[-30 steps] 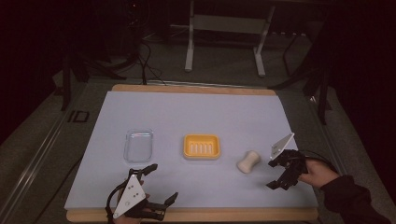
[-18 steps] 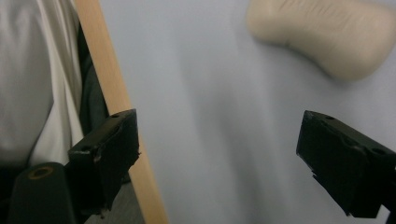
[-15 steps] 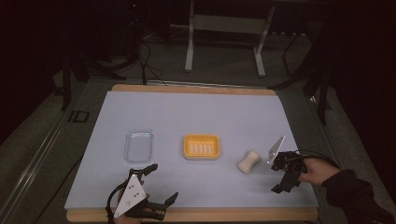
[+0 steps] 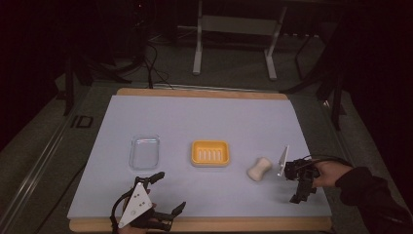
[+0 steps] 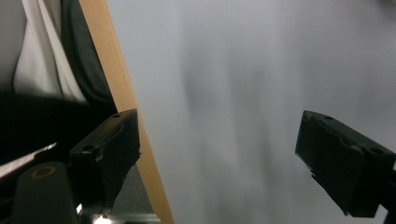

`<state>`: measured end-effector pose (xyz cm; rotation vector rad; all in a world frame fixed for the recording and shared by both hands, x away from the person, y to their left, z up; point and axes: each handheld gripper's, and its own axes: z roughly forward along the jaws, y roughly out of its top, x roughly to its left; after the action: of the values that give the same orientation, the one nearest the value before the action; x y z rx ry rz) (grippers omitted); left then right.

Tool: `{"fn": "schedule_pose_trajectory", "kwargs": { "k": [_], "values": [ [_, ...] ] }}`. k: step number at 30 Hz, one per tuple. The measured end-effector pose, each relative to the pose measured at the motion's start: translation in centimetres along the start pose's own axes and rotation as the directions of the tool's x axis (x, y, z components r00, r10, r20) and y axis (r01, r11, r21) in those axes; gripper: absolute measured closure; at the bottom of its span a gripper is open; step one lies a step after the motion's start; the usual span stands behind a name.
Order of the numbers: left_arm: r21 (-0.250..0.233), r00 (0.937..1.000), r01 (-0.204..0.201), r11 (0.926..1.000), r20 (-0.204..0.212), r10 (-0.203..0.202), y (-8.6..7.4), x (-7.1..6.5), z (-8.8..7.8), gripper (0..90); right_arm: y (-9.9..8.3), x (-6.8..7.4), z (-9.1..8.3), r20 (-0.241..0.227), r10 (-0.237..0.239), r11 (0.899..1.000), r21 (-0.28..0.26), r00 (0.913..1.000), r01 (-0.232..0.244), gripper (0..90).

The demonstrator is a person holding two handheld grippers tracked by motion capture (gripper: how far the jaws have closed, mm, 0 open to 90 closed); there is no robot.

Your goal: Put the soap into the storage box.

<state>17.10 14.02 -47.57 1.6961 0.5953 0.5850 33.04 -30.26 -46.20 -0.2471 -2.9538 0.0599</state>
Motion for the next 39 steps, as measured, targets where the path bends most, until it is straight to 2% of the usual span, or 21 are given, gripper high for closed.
{"fn": "schedule_pose_trajectory", "kwargs": {
  "k": [6,7,9,11,13,17,21,27,30,33,34,36,39],
  "values": [
    [0.004,1.0000,0.000,1.0000,-0.002,0.000,0.0,-0.1,-0.1,0.7,0.1,-0.9,0.2,-0.014,0.000,0.999,0.035,0.9999,0.001,13.2],
    [0.004,1.0000,0.001,1.0000,-0.003,-0.001,-0.1,-0.1,-0.1,0.7,0.1,-1.0,0.2,0.000,0.002,0.999,0.036,1.0000,-0.002,13.8],
    [0.002,1.0000,0.005,1.0000,-0.004,-0.005,-0.1,-0.2,-0.2,0.7,0.2,-1.3,0.2,0.006,-0.018,0.998,0.056,0.9998,0.017,14.5],
    [0.002,1.0000,0.007,1.0000,-0.003,-0.007,-0.1,-0.2,-0.3,0.8,0.2,-1.5,0.2,0.020,-0.043,0.998,0.048,0.9989,0.042,14.4],
    [0.002,1.0000,0.007,1.0000,-0.003,-0.007,-0.1,-0.2,-0.3,0.7,0.2,-1.6,0.1,0.016,-0.040,0.998,0.054,0.9991,0.039,14.3],
    [-0.002,0.9999,0.011,0.9999,-0.003,-0.011,-0.2,-0.3,-0.4,0.8,0.2,-2.3,0.0,0.036,-0.078,0.994,0.077,0.9963,0.075,15.2],
    [0.002,0.9999,0.014,0.9999,-0.003,-0.014,-0.2,-0.4,-0.4,0.7,0.4,-2.7,-0.1,0.049,-0.084,0.994,0.066,0.9952,0.081,17.5],
    [0.003,0.9998,0.019,0.9998,-0.010,-0.019,-0.3,-0.5,-0.6,0.8,0.7,-3.3,-0.7,0.123,-0.147,0.988,0.066,0.9814,0.140,18.3],
    [0.002,0.9997,0.021,0.9998,-0.014,-0.021,-0.3,-0.6,-0.7,0.7,0.9,-3.6,-0.9,0.136,-0.160,0.986,0.068,0.9777,0.152,18.3],
    [0.003,0.9996,0.020,0.9998,-0.020,-0.020,-0.4,-0.6,-0.9,0.7,1.3,-4.2,-1.4,0.153,-0.190,0.981,0.064,0.9698,0.182,18.3],
    [0.003,0.9996,0.022,0.9998,-0.020,-0.022,-0.4,-0.7,-1.0,0.7,1.4,-4.2,-1.4,0.152,-0.188,0.981,0.066,0.9703,0.180,18.4],
    [0.005,0.9995,0.021,0.9998,-0.022,-0.021,-0.4,-0.8,-1.1,0.8,1.6,-4.6,-1.5,0.167,-0.207,0.978,0.062,0.9639,0.199,18.4],
    [0.009,0.9995,0.019,0.9998,-0.026,-0.019,-0.4,-0.8,-1.3,0.8,1.9,-5.2,-1.5,0.166,-0.207,0.978,0.060,0.9640,0.200,18.4]
  ]
}}
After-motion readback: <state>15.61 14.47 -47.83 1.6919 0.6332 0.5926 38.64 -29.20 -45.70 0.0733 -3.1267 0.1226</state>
